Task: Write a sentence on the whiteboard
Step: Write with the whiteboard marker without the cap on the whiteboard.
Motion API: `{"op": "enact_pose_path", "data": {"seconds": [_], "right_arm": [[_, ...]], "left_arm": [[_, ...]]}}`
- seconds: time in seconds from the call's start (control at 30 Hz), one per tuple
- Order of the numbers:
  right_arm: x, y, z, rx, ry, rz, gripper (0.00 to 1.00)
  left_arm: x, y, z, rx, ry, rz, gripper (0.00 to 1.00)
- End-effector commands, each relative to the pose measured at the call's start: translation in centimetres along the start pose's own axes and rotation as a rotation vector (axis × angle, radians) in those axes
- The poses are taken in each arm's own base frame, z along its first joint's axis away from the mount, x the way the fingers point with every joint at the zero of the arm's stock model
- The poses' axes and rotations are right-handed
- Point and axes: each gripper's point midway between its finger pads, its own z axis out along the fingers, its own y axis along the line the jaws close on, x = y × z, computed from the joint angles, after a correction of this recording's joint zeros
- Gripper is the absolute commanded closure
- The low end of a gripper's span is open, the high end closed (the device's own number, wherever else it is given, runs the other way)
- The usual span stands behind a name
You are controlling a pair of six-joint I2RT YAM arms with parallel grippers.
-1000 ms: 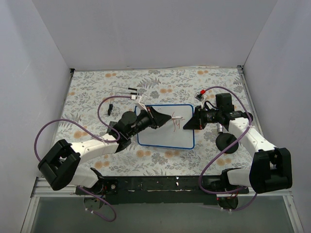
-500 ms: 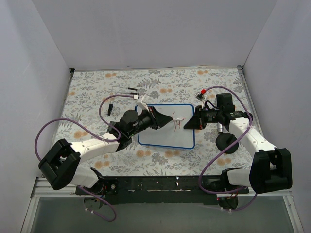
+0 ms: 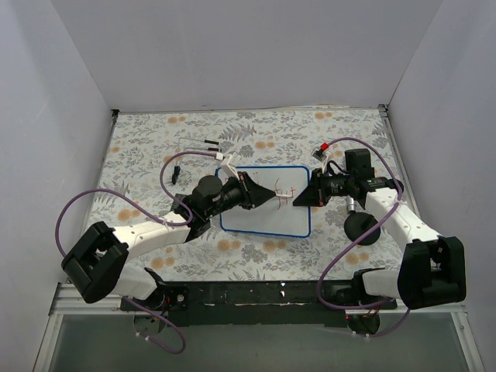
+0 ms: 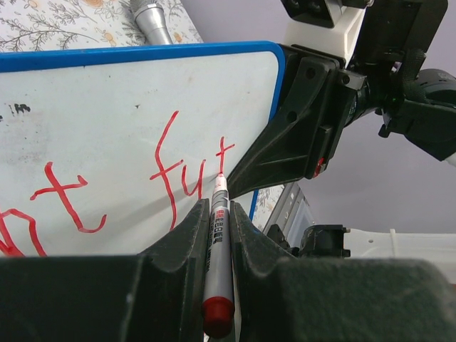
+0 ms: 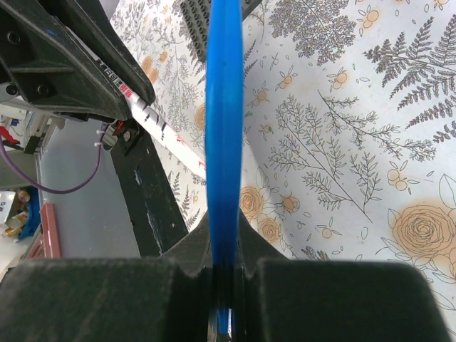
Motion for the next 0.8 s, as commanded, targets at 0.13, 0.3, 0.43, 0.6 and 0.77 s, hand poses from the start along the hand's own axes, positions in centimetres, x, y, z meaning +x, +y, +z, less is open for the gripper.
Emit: {"op": "enact_pose_path", "data": {"seconds": [0.13,0.3,0.43,0.6,0.77], "right_arm": [[-1.6,1.6,-0.4,-0.058,-0.049,-0.088,0.99],[-1.6,1.6,-0.5,-0.057,-0.05,-0.087,0.99],[-1.5,1.6,-0.4,-0.057,-0.048,-0.087,0.99],[-1.5,1.6,-0.5,-0.056,-0.049,-0.089,0.99],[-1.6,1.5,-0.6,-0.052,-0.054,-0.09,0.99]], "left_arm": [[0.3,-0.4,0.4,0.006,0.04,0.007,1.0],[-0.2,-1.1,0.9,0.033,0.033,0.002,1.0],[-0.7,-1.4,1.3,0.038,0.018,0.004,1.0],[-2.1,-2.1,1.1,0.038,-0.034,0.017,1.0],[-3.0,-2.6,-1.2,0.026,-0.083,0.061,1.0]]}}
